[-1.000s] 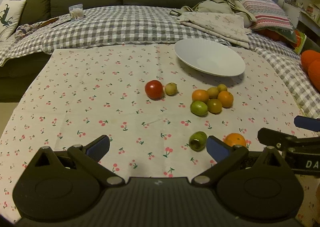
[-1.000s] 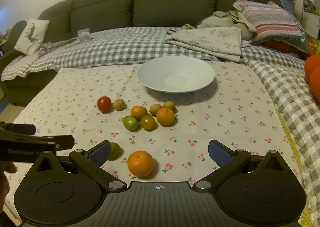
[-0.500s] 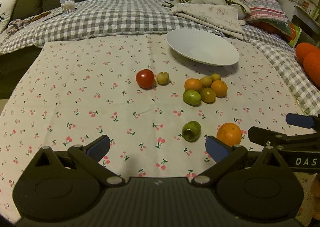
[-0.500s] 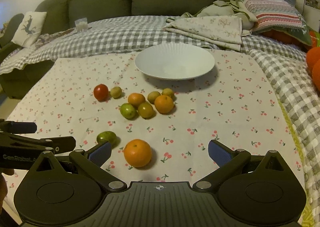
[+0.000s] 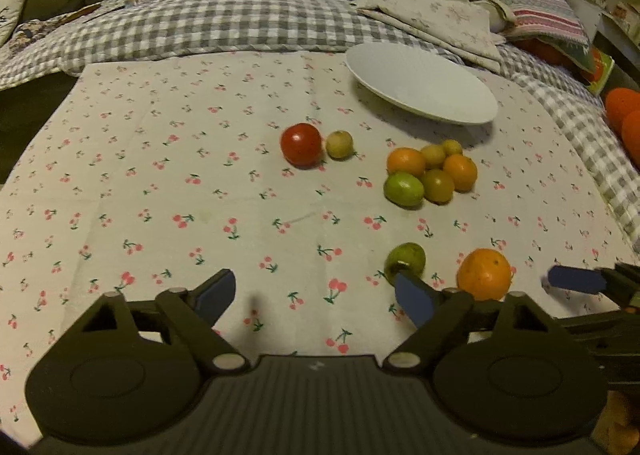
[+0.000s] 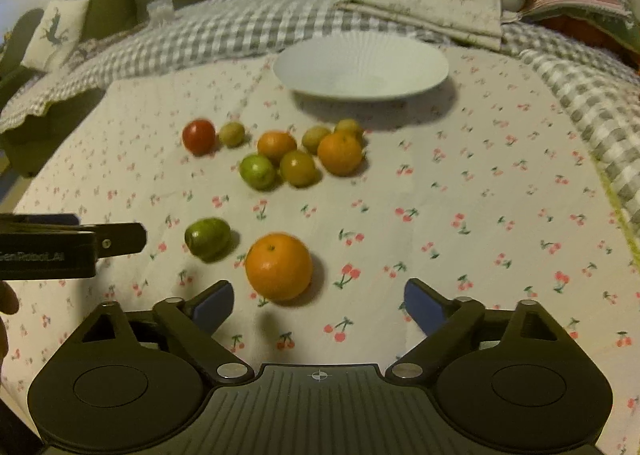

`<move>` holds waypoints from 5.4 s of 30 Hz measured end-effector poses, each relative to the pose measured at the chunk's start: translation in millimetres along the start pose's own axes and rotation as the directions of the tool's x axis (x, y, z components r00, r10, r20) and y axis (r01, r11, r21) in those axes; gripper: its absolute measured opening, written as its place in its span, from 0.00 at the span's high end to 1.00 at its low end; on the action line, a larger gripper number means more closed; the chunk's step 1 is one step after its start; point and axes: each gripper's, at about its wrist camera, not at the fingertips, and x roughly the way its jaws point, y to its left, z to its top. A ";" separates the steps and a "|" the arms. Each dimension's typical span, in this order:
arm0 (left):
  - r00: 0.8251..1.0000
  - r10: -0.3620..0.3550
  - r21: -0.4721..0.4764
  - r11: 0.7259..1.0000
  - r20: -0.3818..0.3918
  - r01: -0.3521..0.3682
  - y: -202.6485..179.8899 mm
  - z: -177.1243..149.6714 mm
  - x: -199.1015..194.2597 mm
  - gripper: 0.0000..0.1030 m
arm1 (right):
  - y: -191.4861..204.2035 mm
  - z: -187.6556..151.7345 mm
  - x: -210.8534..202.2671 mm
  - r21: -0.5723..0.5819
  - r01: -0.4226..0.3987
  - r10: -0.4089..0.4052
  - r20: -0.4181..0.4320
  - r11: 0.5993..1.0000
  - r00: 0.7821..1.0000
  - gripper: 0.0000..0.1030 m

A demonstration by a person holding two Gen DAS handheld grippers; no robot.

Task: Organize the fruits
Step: 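Grasp the green lime with the left tool while the right tool grasps the orange, then carry the lime and orange to the white bowl and release both, then grasp the red tomato with the left tool while the right tool grasps an orange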

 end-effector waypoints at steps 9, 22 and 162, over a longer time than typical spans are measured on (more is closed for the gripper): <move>1.000 -0.020 0.037 0.999 0.001 0.020 -1.4 -0.1 6.6 0.25 | 8.7 5.5 16.5 -0.083 -0.002 0.001 -0.005 0.997 1.000 0.25; 0.997 -0.080 0.191 0.978 -0.006 0.079 -32.9 -1.0 24.0 0.44 | 5.6 12.9 14.0 -0.108 -0.070 0.069 -0.019 0.992 0.997 0.63; 0.999 -0.019 -0.052 0.998 0.027 0.020 20.2 99.8 51.9 0.09 | -71.2 100.9 -6.2 0.225 -0.152 0.110 0.186 0.962 0.976 0.09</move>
